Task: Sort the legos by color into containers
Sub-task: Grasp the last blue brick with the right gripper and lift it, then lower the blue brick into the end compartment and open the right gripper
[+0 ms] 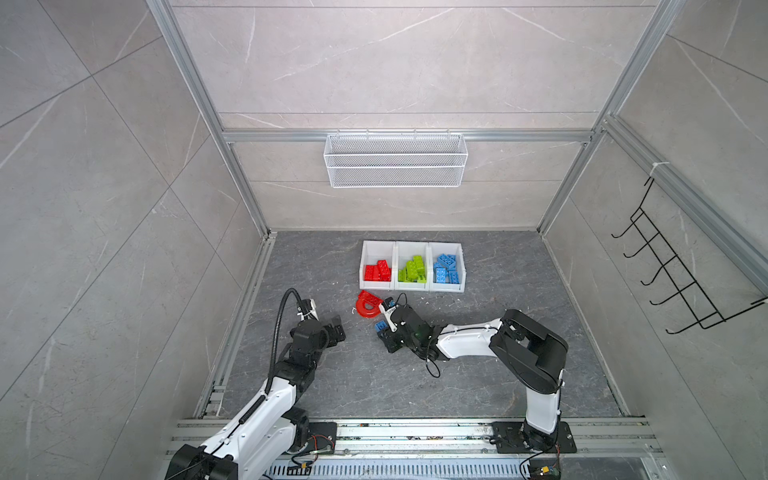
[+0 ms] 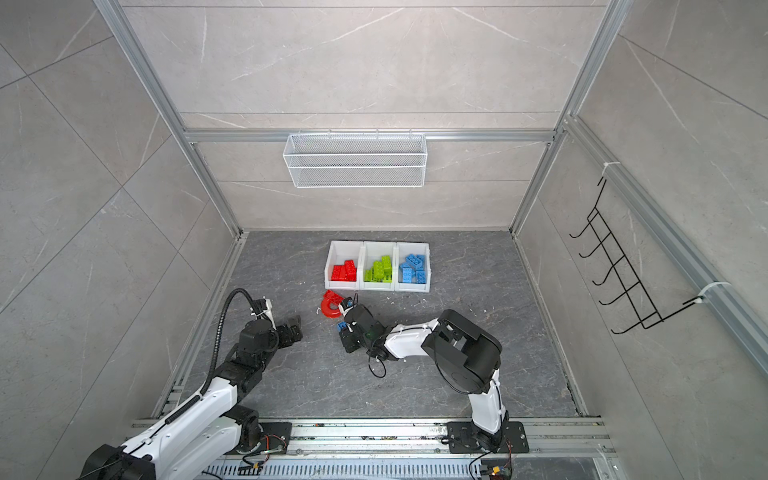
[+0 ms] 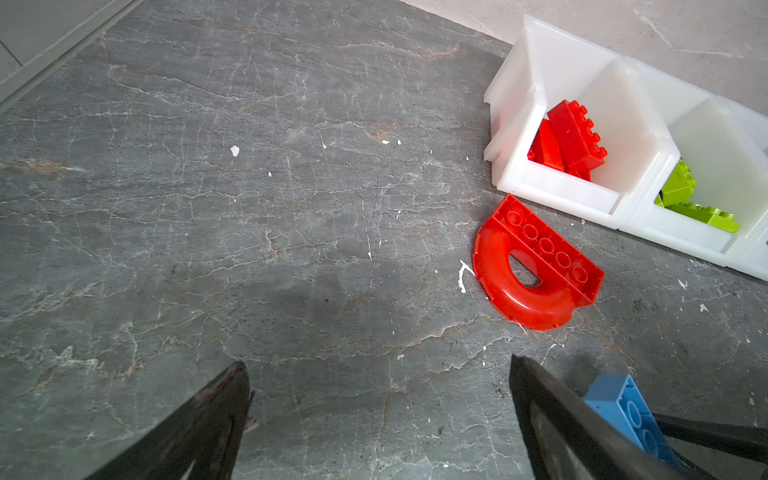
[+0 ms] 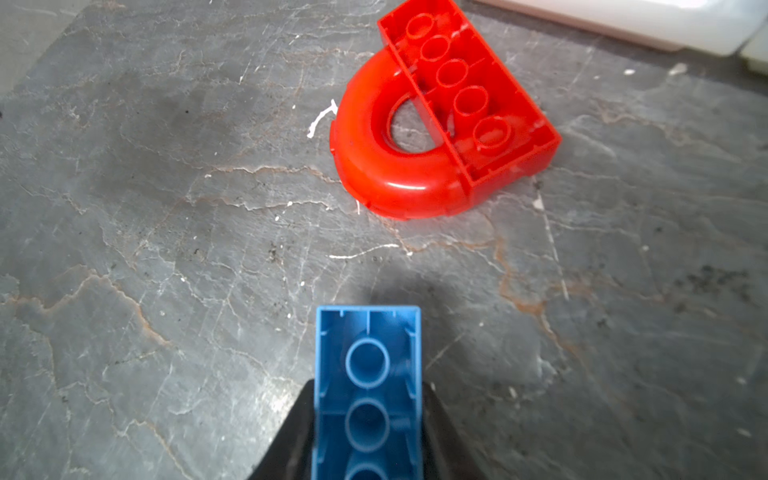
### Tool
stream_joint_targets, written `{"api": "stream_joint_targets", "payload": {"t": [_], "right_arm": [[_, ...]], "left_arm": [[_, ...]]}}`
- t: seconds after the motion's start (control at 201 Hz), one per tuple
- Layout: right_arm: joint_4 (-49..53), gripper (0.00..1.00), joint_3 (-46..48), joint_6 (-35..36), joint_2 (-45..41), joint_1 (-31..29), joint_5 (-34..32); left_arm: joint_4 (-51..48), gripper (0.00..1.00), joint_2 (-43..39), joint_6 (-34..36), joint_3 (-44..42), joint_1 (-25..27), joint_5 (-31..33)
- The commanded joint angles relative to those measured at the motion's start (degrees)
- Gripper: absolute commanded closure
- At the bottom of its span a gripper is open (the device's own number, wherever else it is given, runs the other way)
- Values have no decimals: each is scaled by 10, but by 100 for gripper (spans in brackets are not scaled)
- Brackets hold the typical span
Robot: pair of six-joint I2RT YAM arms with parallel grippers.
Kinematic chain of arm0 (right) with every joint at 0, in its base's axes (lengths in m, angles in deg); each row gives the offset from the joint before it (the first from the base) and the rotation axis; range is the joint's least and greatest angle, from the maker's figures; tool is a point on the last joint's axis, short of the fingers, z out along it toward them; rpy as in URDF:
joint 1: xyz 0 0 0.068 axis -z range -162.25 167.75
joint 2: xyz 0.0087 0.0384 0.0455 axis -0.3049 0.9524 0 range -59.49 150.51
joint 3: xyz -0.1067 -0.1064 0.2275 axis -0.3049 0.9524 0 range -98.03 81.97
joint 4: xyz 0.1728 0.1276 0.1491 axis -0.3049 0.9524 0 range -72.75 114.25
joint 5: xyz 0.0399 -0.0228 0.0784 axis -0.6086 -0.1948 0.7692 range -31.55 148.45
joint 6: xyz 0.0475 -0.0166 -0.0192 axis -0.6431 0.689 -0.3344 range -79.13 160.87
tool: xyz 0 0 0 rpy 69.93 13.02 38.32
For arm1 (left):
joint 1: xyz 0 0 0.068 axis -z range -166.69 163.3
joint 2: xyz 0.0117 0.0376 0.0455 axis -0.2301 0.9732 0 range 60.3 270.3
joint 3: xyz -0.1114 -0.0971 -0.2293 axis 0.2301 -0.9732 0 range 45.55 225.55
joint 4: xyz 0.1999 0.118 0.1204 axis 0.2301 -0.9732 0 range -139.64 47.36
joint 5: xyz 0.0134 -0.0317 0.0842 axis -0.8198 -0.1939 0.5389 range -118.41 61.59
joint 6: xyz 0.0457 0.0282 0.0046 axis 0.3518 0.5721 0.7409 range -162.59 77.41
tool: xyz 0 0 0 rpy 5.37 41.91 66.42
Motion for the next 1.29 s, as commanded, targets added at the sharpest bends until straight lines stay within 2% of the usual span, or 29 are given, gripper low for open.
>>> {"api": "stream_joint_targets", "payload": {"t": [0.0, 0.109, 0.214, 0.443, 0.552, 0.622, 0.682, 0.98, 1.209, 1.289], "right_arm": [[-19, 80, 15, -18, -21, -2, -12], [-17, 81, 27, -23, -53, 5, -17], [15, 84, 31, -30, -108, 36, -6], [162, 83, -12, -7, -204, 205, 53], [218, 83, -75, 12, -194, 291, 93], [250, 83, -130, 21, -160, 338, 127], [292, 83, -190, 27, -120, 362, 130], [412, 83, -380, 72, 21, 376, 118], [401, 82, -379, 54, 53, 384, 125], [389, 76, -373, 46, 57, 387, 127]], "left_arm": [[18, 0, -3, -8, 22, -4, -4], [12, 0, -10, -5, 21, -4, 2], [10, 0, -17, -4, 17, -4, 3], [17, 0, -8, -3, 19, -4, -4], [16, 0, -3, 0, 24, -4, -8], [14, 0, -5, 0, 25, -4, -10], [14, 0, -7, 0, 25, -4, -12], [10, 0, -15, 4, 25, -4, -15], [12, 0, -17, 4, 19, -4, -7], [14, 0, -12, 4, 20, -4, -10]]}}
